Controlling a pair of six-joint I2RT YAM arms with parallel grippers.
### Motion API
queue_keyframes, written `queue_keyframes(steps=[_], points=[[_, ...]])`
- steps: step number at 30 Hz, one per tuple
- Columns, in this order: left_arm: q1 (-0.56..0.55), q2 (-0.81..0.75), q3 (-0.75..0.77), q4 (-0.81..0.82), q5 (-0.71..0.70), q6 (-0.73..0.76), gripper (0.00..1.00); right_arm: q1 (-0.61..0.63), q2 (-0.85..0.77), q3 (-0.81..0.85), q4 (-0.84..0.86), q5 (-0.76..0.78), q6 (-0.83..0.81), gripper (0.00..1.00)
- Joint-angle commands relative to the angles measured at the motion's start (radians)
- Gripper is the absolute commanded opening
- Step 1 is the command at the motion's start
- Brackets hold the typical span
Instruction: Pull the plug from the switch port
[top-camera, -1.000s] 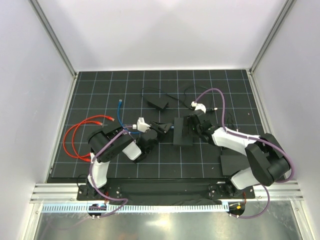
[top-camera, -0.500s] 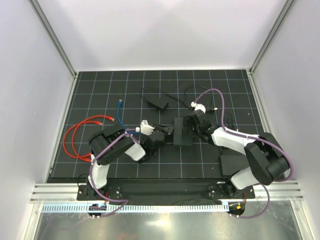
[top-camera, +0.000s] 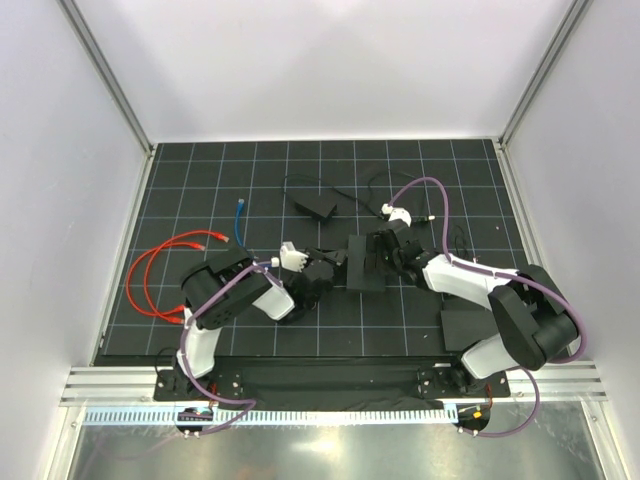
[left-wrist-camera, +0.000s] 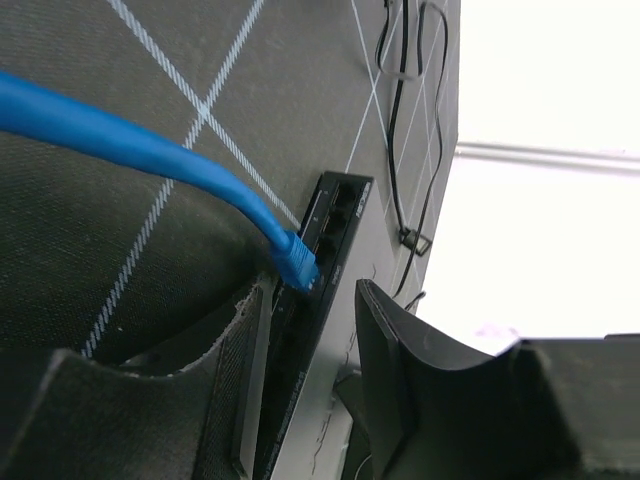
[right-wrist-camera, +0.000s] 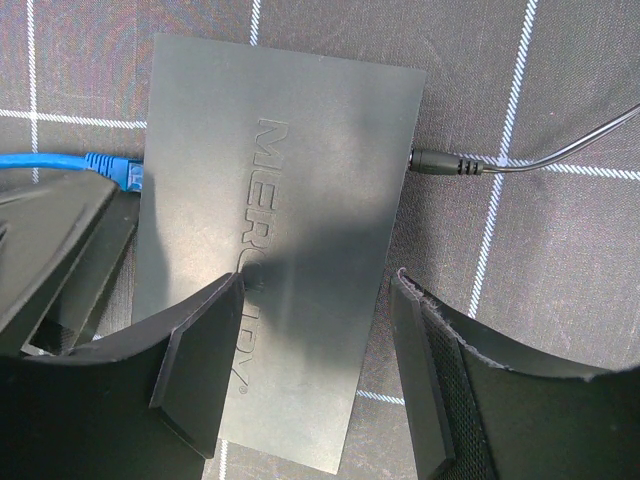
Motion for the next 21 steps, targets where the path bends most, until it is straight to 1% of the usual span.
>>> queue_keyframes(steps=[1,5,10,19,21], points=[[-0.004,0.020,0.000,0.020,-0.079,-0.027,0.43,-0.003,-0.006,0.016,0.037,0.009,0.002,0.67],[-0.006,0.036,0.009,0.019,-0.072,-0.038,0.42,-0.005,-0.003,0.019,0.036,0.003,-0.004,0.67],[-0.004,0.039,0.020,0.000,-0.060,-0.028,0.38,-0.003,0.004,0.024,0.033,0.000,-0.007,0.67],[-0.004,0.059,0.033,-0.023,-0.042,-0.041,0.36,-0.005,0.032,0.036,0.033,-0.031,-0.019,0.64],[-0.004,0.057,0.033,-0.023,-0.042,-0.042,0.35,-0.003,0.038,0.039,0.033,-0.034,-0.021,0.64]])
